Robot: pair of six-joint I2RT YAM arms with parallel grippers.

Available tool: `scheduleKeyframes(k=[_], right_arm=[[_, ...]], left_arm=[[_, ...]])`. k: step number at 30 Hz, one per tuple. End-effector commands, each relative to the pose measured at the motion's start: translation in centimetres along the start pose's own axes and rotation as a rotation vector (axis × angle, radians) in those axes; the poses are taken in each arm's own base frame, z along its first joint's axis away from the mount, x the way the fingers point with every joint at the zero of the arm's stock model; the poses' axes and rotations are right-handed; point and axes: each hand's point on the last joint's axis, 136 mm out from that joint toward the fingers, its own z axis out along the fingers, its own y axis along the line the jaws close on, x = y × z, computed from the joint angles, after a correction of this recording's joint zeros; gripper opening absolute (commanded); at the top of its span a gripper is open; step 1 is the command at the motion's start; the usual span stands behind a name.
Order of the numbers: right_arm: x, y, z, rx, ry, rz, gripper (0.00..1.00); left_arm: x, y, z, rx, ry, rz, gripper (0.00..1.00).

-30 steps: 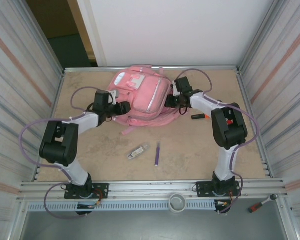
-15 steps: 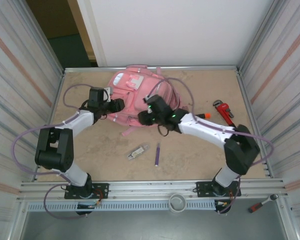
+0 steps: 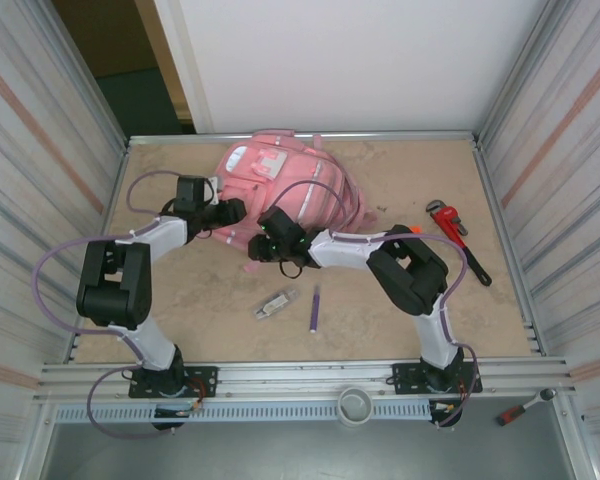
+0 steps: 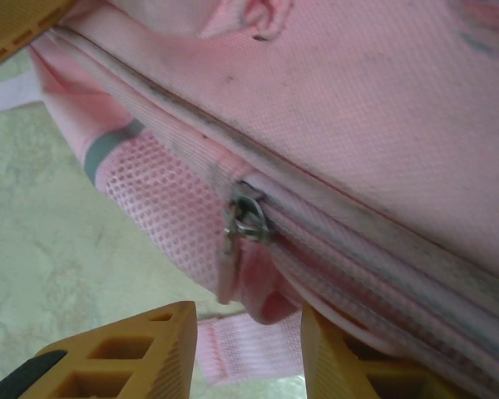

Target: Pack the student bag

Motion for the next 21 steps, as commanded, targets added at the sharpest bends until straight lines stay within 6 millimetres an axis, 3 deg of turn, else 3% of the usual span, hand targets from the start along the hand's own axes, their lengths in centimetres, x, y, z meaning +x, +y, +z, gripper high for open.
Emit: scheduleKeyframes(k=[1, 6, 9, 21], right_arm=[[-1.3, 1.6, 0.3, -0.052, -0.035, 0.036, 0.36], [-1.6, 1.4, 0.7, -0.030, -0.053, 0.036, 0.34], [-2.0, 1.1, 0.8, -0.006, -0.068, 0.025, 0.27], [-3.4, 0.0, 0.7, 0.135, -0.103, -0.038, 0.28]], left_arm=[[-0.3, 0.1, 0.2, 0.011, 0.002, 0.006, 0.56], [-0.3, 0.1, 0.2, 0.012, 0.004, 0.007, 0.56], [-0.2, 0.1, 0.3, 0.018, 0.008, 0.010, 0.56], [0.1, 0.0, 0.3, 0.022, 0.015, 0.016, 0.55]])
